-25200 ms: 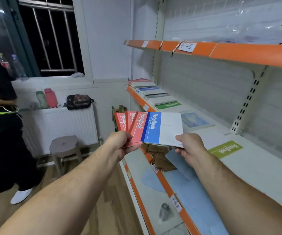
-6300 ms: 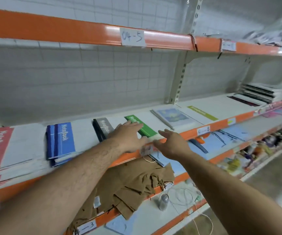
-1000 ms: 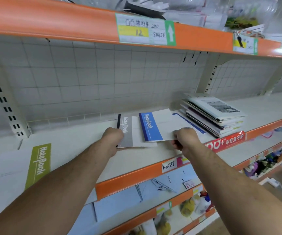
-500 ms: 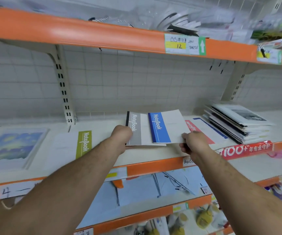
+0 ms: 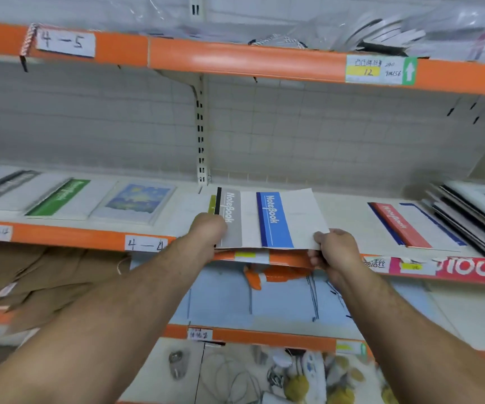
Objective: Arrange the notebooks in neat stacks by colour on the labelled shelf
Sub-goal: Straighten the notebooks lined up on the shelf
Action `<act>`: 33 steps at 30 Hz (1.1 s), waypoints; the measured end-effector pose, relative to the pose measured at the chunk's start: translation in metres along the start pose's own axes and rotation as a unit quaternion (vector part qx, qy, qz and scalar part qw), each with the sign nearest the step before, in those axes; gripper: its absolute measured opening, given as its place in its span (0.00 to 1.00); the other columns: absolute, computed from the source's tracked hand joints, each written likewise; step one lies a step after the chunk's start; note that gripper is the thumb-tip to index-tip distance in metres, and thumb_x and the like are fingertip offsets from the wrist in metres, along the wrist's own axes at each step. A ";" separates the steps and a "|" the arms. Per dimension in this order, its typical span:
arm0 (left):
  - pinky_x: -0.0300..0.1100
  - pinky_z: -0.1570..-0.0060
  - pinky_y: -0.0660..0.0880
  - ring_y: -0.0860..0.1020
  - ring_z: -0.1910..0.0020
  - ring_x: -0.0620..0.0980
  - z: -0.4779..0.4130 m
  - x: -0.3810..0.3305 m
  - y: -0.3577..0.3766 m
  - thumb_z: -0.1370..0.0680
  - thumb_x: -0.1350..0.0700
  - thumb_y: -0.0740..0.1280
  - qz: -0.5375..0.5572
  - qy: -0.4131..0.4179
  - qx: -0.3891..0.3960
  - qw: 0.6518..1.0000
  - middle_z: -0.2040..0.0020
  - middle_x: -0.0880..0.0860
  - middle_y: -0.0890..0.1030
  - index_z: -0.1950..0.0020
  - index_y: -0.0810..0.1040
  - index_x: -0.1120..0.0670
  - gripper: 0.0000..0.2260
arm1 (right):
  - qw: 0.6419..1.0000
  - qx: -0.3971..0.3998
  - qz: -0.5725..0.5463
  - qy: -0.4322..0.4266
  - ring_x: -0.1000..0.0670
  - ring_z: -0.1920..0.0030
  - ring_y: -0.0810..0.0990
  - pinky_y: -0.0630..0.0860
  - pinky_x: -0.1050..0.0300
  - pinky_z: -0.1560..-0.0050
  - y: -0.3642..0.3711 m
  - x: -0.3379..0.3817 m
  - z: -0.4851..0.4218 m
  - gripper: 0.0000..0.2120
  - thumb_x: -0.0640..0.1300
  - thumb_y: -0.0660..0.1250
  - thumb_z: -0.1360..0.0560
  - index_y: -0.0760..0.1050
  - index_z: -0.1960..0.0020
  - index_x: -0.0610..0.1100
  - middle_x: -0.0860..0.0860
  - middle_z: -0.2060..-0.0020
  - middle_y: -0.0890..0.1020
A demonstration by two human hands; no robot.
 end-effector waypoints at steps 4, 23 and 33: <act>0.41 0.63 0.75 0.78 0.64 0.55 0.010 0.007 -0.045 0.21 0.66 0.59 0.007 0.003 -0.027 1.000 0.60 0.56 0.79 0.52 0.77 0.58 0.08 | 0.999 0.036 -0.002 0.004 0.48 0.76 0.70 0.67 0.61 0.80 0.035 -0.001 0.016 0.08 0.33 0.57 0.21 0.73 0.55 0.39 0.42 0.72 0.75; 0.46 0.60 0.80 0.78 0.60 0.54 -0.041 0.012 -0.282 0.19 0.65 0.60 0.056 0.000 -0.092 0.994 0.56 0.57 0.79 0.44 0.75 0.58 0.07 | 0.993 0.112 0.020 -0.020 0.47 0.77 0.67 0.66 0.61 0.78 0.275 0.016 0.089 0.07 0.33 0.57 0.22 0.73 0.55 0.38 0.44 0.76 0.73; 0.51 0.60 0.82 0.80 0.52 0.57 -0.083 0.009 -0.400 0.20 0.63 0.62 0.054 -0.014 -0.122 0.991 0.48 0.59 0.79 0.39 0.74 0.58 0.10 | 0.989 0.141 0.034 -0.013 0.46 0.76 0.69 0.66 0.55 0.72 0.402 0.017 0.112 0.06 0.35 0.57 0.21 0.72 0.54 0.39 0.43 0.76 0.75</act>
Point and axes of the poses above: each hand's wrist, its own z-axis away from the middle knuckle, its own y-axis out of the palm, x = y × z, the point moved 6 cm from there along -z, towards the middle knuckle
